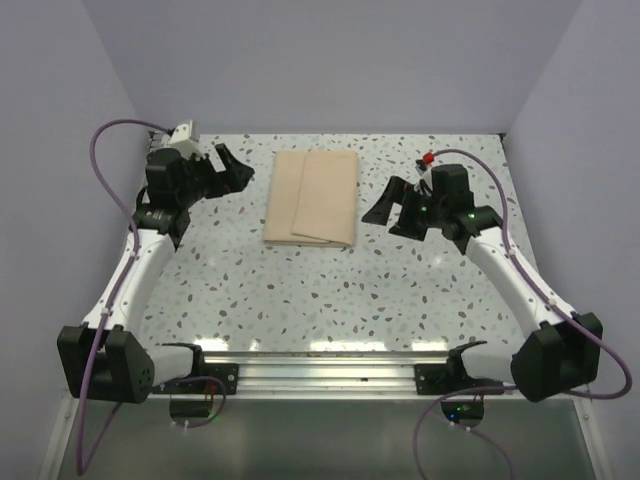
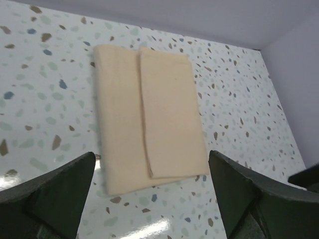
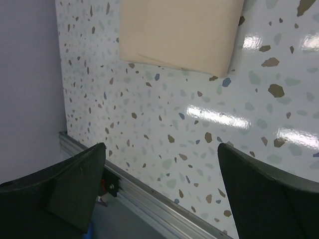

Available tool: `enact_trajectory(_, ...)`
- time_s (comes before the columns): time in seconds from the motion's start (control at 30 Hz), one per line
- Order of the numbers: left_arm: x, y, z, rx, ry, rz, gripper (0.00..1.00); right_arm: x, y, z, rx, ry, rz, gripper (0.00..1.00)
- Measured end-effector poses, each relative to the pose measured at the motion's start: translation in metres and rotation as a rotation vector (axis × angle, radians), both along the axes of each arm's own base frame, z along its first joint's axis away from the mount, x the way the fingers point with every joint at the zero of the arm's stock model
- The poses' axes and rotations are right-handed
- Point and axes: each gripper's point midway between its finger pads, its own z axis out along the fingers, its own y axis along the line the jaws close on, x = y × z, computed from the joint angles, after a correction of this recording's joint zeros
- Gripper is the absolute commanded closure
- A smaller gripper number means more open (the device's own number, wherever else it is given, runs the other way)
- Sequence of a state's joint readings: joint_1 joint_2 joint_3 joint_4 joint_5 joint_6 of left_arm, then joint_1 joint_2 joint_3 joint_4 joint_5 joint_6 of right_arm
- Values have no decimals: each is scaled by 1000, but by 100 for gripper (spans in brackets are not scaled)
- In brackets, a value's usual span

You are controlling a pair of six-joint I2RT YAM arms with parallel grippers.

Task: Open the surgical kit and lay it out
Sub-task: Open the surgical kit at the center of the board.

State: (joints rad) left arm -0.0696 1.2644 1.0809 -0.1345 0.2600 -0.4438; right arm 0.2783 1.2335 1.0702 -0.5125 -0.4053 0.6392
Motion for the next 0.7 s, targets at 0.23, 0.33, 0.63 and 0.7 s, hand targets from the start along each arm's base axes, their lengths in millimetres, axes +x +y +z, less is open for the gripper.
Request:
enact_trajectory(0.23,-50,-29,-102,-51,334,-64,0,51,89,6,-213,11,135,2)
enact_trajectory(0.33,-66,-23,-109,-39,388,-29,2,80,137,25,-296,-85,183,4)
enact_trajectory(0.63,-89,-3,-76,-17,331,86,7,105,193,-64,-671,-83,260,8)
enact_trajectory(0.7,-97,3,-65,-9,308,109,7,103,188,-94,-741,-37,275,10)
